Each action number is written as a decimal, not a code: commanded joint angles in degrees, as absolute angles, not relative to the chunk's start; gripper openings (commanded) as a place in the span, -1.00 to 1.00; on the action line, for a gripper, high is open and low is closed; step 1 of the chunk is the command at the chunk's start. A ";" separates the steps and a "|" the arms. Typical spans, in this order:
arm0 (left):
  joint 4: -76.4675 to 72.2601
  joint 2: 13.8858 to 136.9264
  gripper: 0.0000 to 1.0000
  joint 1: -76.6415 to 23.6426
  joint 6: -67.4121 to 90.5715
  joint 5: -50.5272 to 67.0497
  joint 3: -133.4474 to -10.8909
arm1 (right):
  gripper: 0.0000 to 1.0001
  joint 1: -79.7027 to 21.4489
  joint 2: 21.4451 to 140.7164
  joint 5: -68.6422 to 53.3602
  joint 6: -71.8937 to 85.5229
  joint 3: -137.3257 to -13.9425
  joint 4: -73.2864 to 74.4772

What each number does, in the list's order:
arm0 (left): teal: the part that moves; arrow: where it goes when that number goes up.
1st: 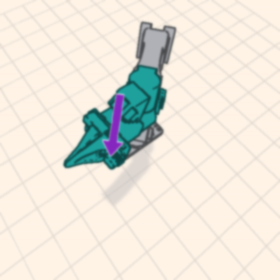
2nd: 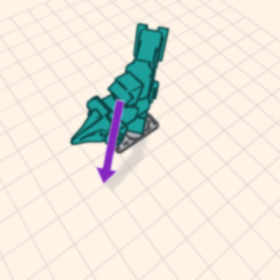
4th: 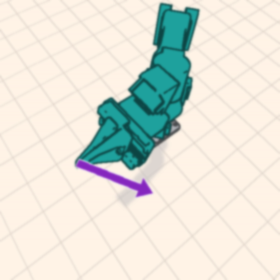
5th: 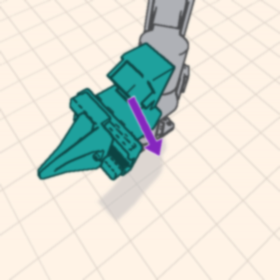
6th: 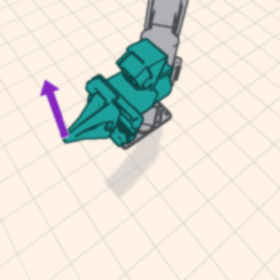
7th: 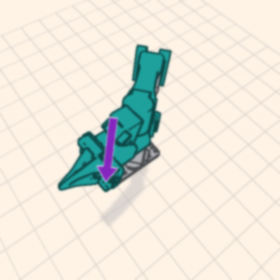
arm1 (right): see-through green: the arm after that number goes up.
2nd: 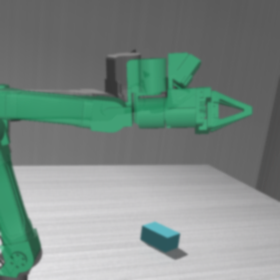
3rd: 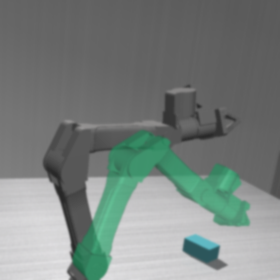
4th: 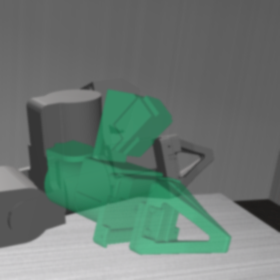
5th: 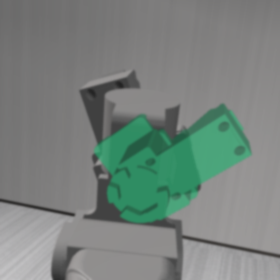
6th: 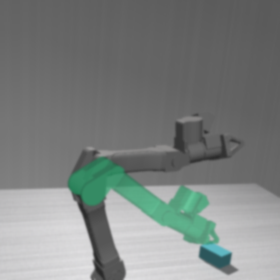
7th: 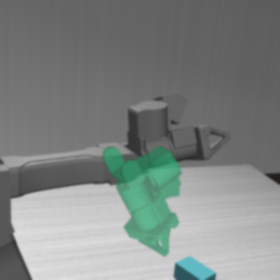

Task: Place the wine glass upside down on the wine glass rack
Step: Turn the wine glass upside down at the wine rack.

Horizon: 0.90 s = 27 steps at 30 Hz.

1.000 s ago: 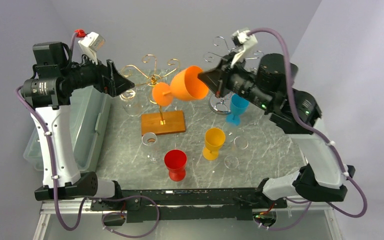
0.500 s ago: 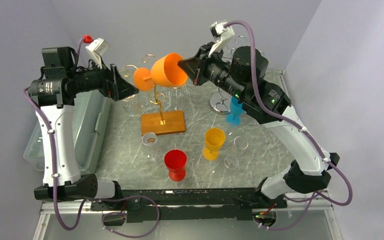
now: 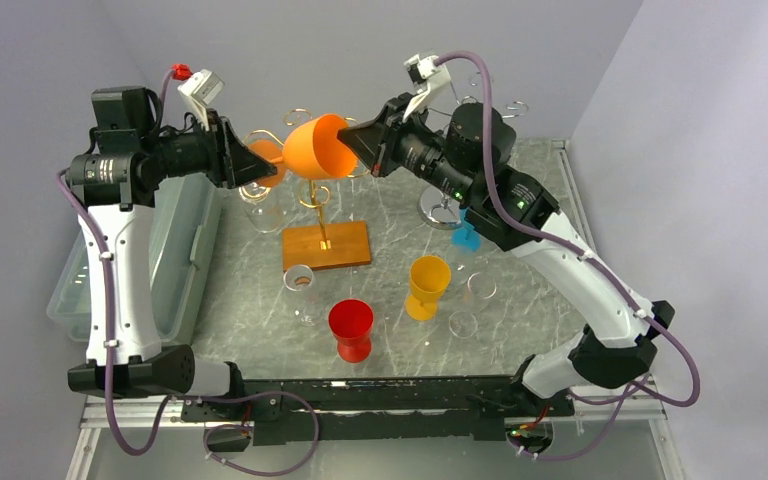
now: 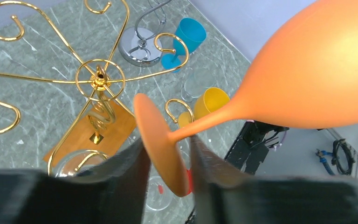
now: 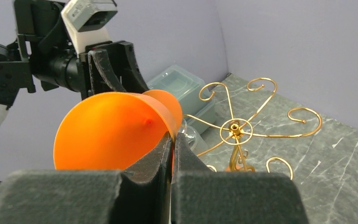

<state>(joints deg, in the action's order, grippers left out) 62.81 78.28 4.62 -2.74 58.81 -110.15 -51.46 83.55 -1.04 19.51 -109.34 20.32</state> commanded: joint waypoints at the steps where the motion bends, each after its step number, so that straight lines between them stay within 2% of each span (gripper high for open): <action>1: 60.80 78.97 -0.47 4.39 -4.61 60.84 -111.90 | -1.00 -51.68 80.22 -3.67 20.95 -106.86 14.75; 3: 60.54 79.22 -0.84 4.33 -5.71 59.46 -113.23 | -0.99 -51.70 79.56 -3.56 20.36 -106.19 15.73; 4: 60.17 79.27 -0.97 4.26 -6.65 58.56 -113.94 | -0.91 -51.68 78.80 -3.40 19.94 -105.60 16.38; 5: 59.74 79.28 -1.00 4.29 -7.35 57.57 -114.69 | -0.76 -51.68 78.12 -3.41 19.56 -104.97 17.11; 9: 55.93 79.22 -1.00 4.24 -9.76 55.31 -117.32 | 0.16 -51.59 74.86 -3.10 17.48 -102.43 21.17; 12: 50.66 77.68 -1.00 4.30 -11.61 55.63 -116.53 | 0.59 -51.55 72.43 -2.58 15.59 -101.20 26.03; 13: 48.82 76.86 -1.00 4.31 -12.42 55.76 -115.72 | 0.67 -51.47 71.84 -2.10 14.42 -101.43 28.08; 16: 43.01 73.88 -1.00 4.31 -15.11 56.54 -113.19 | 0.81 -50.44 70.53 -0.73 12.51 -103.05 33.18; 20: 34.29 68.89 -1.00 4.26 -18.87 59.33 -106.84 | 0.89 -48.64 70.58 -2.61 12.40 -106.51 34.75; 23: 25.30 64.31 -1.00 4.28 -21.80 61.41 -99.57 | 0.99 -48.60 73.64 -7.67 13.86 -110.15 33.72; 27: 20.17 60.92 -1.00 4.22 -25.91 61.52 -94.10 | 1.00 -49.03 79.30 -14.78 16.56 -112.88 31.29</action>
<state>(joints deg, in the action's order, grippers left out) 31.09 63.22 4.40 -19.70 59.00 -97.47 -48.53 74.39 -6.83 14.33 -109.84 33.61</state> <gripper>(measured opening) 0.025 0.994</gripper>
